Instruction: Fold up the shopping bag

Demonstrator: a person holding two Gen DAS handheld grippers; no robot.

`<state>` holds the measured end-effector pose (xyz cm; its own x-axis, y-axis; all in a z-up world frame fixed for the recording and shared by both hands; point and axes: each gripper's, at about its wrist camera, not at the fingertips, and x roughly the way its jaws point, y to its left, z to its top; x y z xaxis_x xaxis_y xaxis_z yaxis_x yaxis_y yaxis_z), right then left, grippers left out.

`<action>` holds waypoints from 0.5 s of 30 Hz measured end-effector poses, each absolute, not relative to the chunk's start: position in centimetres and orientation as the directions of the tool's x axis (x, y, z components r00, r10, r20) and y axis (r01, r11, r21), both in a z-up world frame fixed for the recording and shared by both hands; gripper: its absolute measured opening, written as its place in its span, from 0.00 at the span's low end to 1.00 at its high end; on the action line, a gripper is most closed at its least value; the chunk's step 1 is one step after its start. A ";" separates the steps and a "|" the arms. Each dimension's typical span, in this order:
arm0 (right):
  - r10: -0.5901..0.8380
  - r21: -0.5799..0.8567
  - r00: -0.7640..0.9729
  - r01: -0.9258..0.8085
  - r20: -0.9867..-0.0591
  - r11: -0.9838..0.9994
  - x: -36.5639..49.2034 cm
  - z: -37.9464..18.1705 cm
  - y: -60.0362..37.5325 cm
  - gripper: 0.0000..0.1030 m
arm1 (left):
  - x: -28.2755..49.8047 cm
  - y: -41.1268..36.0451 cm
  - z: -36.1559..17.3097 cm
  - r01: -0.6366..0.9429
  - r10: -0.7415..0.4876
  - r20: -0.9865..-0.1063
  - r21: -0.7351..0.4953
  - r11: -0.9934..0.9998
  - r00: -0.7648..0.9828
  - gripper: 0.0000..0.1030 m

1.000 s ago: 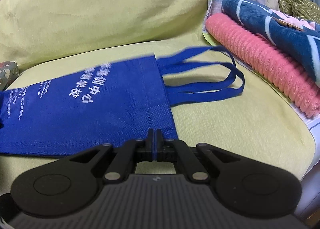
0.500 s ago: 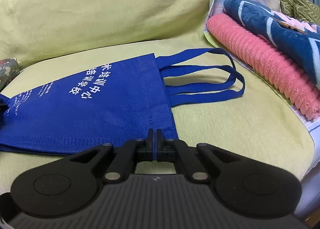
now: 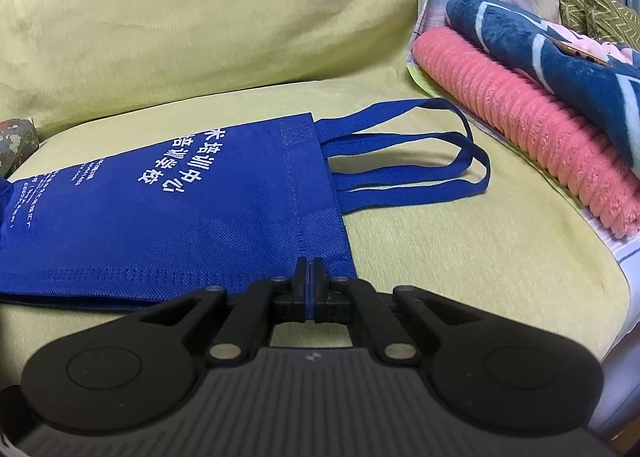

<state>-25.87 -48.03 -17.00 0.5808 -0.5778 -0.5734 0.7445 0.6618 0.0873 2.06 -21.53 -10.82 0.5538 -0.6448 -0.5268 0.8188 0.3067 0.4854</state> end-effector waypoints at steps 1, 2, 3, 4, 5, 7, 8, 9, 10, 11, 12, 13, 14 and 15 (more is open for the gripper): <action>-0.577 0.087 0.580 0.744 -0.575 0.662 -25.9 -17.0 -48.0 0.00 | 2.6 -22.1 -11.4 0.809 -0.621 -0.539 0.500 0.307 0.569 0.20; -0.576 0.087 0.580 0.744 -0.576 0.662 -25.8 -16.9 -48.1 0.00 | 3.5 -22.8 -12.4 0.794 -0.579 -0.559 0.526 0.306 0.594 0.19; -0.575 0.088 0.580 0.744 -0.577 0.663 -25.8 -16.9 -48.1 0.00 | 4.4 -23.5 -13.4 0.777 -0.535 -0.576 0.552 0.302 0.617 0.17; -0.574 0.087 0.581 0.742 -0.577 0.664 -25.9 -16.9 -48.1 0.00 | 5.0 -23.6 -14.0 0.769 -0.520 -0.579 0.565 0.300 0.628 0.17; -0.573 0.086 0.582 0.741 -0.577 0.666 -25.9 -17.0 -48.1 0.00 | 5.3 -23.3 -13.9 0.772 -0.534 -0.572 0.563 0.297 0.623 0.17; -0.571 0.085 0.585 0.738 -0.576 0.670 -25.9 -17.0 -48.2 0.00 | 4.8 -23.1 -13.1 0.764 -0.542 -0.559 0.577 0.289 0.628 0.16; -0.570 0.088 0.586 0.738 -0.576 0.669 -26.0 -17.0 -48.2 0.00 | 4.2 -23.0 -12.6 0.760 -0.559 -0.544 0.587 0.279 0.626 0.16; -0.570 0.092 0.587 0.738 -0.575 0.668 -26.0 -17.0 -48.2 0.00 | 3.3 -22.9 -12.0 0.759 -0.587 -0.525 0.594 0.266 0.617 0.16; -0.571 0.094 0.587 0.739 -0.574 0.667 -26.0 -17.0 -48.2 0.00 | 2.4 -22.9 -11.2 0.770 -0.621 -0.512 0.586 0.252 0.593 0.16; -0.573 0.093 0.587 0.740 -0.572 0.666 -26.0 -17.1 -48.1 0.00 | 1.6 -23.1 -10.5 0.794 -0.660 -0.510 0.562 0.230 0.552 0.16; -0.575 0.090 0.587 0.740 -0.570 0.666 -26.0 -17.1 -48.1 0.00 | 0.9 -23.5 -10.1 0.816 -0.693 -0.509 0.543 0.200 0.509 0.18; -0.576 0.087 0.586 0.740 -0.569 0.667 -25.9 -17.1 -48.0 0.00 | 0.1 -24.1 -9.9 0.831 -0.723 -0.507 0.530 0.168 0.469 0.18; -0.576 0.087 0.586 0.740 -0.569 0.667 -25.9 -17.1 -48.0 0.00 | -0.8 -25.0 -9.9 0.837 -0.745 -0.504 0.533 0.129 0.436 0.18; -0.576 0.089 0.587 0.740 -0.570 0.666 -25.9 -17.1 -48.1 0.00 | -1.7 -25.9 -10.2 0.833 -0.761 -0.504 0.547 0.085 0.409 0.18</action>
<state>-25.93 -48.08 -17.14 0.5866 -0.5757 -0.5696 0.7403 0.6664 0.0888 -1.68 -25.94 -10.21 0.4087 -0.7607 -0.5043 0.8327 0.0846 0.5472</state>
